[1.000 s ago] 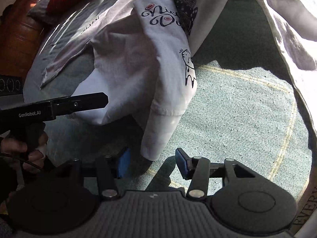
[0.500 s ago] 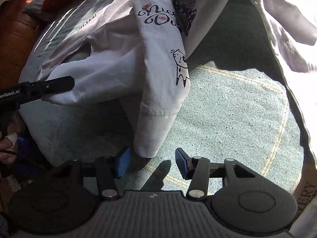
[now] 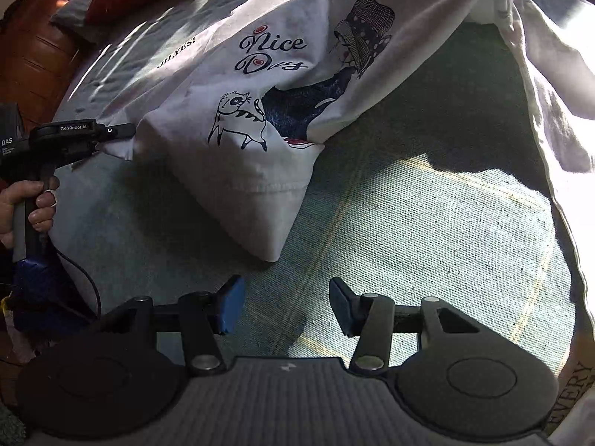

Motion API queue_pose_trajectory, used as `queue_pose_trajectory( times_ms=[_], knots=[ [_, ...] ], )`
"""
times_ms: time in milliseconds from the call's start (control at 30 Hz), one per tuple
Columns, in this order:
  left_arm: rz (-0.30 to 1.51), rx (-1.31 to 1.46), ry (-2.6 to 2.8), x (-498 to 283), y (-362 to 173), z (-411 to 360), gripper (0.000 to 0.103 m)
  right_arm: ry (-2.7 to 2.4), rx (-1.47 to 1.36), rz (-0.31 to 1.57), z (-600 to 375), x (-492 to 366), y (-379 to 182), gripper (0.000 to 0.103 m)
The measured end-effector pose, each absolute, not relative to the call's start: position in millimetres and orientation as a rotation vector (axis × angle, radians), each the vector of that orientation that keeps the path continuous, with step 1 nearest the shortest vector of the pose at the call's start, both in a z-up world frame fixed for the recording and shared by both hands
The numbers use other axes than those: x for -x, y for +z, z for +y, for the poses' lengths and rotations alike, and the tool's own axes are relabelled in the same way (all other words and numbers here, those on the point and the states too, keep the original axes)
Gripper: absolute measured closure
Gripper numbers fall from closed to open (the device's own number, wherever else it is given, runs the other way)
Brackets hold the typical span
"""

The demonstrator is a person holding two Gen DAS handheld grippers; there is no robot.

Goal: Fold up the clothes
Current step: 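Pull the held shirt edge with the left gripper toward the shirt body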

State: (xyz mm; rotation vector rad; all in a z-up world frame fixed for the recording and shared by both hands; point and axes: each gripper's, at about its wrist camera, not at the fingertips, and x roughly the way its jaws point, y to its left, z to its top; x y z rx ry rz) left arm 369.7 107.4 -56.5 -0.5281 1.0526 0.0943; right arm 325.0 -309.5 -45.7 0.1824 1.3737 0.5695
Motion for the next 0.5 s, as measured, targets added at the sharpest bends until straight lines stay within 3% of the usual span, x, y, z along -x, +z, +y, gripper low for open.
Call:
queue_pose_trajectory(
  times_ms=[500],
  knots=[
    [1.08,0.498,0.061,-379.4,-68.0,110.7,0.091,0.489,-0.434,1.314,-299.7,-391.8,-86.5,0.048]
  ],
)
